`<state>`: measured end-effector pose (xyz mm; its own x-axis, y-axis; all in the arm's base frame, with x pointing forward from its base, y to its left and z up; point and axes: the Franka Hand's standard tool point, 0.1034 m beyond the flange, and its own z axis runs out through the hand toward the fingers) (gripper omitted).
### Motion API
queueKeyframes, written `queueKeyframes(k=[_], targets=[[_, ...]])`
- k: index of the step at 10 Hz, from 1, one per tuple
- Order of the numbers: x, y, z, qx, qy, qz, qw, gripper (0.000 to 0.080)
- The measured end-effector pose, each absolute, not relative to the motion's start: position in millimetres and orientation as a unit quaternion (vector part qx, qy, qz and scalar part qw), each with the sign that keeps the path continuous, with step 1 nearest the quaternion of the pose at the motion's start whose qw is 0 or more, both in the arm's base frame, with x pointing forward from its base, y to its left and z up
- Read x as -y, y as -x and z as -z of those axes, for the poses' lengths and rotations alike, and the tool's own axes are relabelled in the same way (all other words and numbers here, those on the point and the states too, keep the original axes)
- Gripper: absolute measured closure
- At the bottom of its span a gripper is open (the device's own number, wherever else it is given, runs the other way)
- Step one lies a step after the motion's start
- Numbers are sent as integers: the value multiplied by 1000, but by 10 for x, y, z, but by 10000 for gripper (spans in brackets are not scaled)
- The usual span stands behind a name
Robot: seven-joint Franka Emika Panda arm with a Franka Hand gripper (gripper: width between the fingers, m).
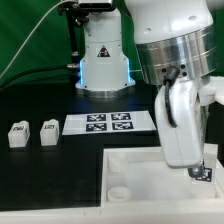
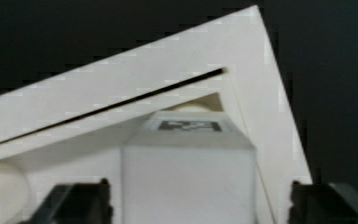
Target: Assemble one leg
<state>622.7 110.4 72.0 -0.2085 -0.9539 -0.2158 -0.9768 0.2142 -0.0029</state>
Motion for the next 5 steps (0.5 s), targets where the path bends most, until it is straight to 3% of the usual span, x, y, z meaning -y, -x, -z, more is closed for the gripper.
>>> queueKeyframes(k=[1,5], targets=[[-1164,-6200,-713,-741,663,-65,85,180],[-1174,-6184,-704,-583,806,-44,91,151]])
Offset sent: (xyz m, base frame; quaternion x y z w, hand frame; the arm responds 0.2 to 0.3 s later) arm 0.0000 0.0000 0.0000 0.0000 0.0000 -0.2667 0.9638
